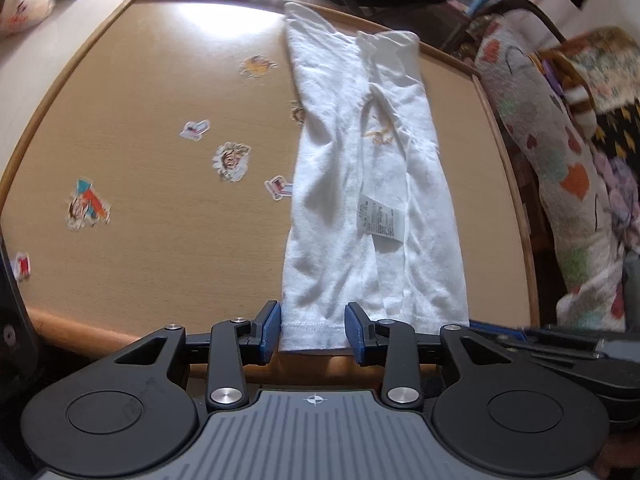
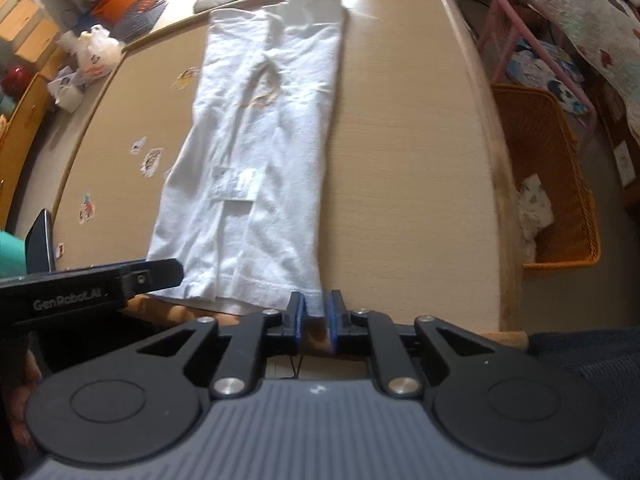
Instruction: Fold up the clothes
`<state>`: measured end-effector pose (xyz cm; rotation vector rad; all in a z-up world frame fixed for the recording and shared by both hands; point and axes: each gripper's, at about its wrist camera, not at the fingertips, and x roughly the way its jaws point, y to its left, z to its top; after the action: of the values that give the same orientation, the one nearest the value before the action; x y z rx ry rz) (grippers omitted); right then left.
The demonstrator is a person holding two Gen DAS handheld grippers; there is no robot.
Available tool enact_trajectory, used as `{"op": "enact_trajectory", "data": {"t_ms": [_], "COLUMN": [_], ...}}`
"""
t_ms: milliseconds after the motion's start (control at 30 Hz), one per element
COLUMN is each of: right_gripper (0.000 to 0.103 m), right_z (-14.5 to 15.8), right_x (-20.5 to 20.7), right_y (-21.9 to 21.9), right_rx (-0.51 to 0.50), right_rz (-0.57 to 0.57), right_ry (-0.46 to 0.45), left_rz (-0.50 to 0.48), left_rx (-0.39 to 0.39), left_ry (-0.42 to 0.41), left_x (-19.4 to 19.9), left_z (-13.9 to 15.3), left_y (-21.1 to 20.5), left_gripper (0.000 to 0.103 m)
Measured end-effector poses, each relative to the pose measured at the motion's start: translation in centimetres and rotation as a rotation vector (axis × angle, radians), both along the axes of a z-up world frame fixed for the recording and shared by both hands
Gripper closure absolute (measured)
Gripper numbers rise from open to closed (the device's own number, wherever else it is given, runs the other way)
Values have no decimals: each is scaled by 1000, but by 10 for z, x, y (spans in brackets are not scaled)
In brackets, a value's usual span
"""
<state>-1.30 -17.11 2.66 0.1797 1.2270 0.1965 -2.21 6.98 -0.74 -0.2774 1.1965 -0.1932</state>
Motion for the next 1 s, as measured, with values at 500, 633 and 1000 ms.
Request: {"op": "enact_trajectory", "data": {"t_ms": [500, 633, 1000], "right_gripper": [85, 96, 98], "right_z": [-2, -2, 18], "right_x": [6, 3, -15], "right_y": [13, 16, 4], "right_rx": [-13, -24, -3], "right_rz": [24, 36, 43], "right_ry": [-42, -57, -87], "left_rz": [-64, -84, -87], "left_rx": [50, 48, 3], "left_ry": [-22, -33, -48], "left_x": [2, 1, -11], "left_z": [1, 1, 16], "left_y": [-14, -15, -5], "left_gripper": [87, 94, 95]}}
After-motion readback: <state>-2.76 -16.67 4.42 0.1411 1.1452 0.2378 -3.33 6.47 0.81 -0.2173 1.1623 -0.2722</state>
